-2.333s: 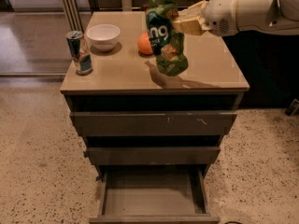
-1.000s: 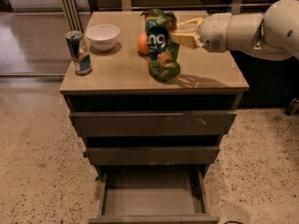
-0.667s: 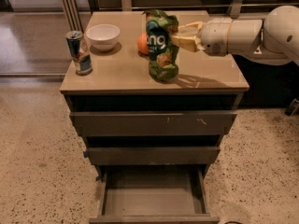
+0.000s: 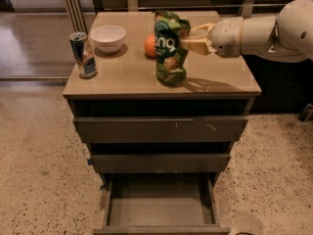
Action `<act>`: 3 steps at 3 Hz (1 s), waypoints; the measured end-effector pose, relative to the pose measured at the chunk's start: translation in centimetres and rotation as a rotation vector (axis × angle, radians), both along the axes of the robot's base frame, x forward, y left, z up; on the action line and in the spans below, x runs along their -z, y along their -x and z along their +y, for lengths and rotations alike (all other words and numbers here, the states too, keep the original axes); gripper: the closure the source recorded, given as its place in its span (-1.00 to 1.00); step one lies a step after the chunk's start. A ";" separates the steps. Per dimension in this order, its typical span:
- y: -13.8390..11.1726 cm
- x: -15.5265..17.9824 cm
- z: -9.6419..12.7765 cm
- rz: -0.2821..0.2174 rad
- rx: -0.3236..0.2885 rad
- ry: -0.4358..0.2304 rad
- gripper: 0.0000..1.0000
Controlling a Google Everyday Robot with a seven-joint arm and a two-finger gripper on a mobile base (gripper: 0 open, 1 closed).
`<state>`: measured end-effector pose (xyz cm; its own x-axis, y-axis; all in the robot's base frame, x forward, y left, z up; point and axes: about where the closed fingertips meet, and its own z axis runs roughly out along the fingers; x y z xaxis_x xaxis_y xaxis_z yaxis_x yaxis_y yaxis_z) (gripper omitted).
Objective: Pick green rice chip bag from bottom drawer and place on counter
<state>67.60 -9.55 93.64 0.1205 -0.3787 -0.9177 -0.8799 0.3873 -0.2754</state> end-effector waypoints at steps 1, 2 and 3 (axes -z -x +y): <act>-0.1 0.3 -0.4 0.036 -0.002 0.070 1.00; -0.2 0.1 -0.5 0.045 0.000 0.089 1.00; -0.2 0.1 -0.5 0.045 0.000 0.089 0.62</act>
Offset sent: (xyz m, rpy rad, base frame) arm 0.0078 -0.0192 -0.0046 -0.2421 0.0981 -0.0184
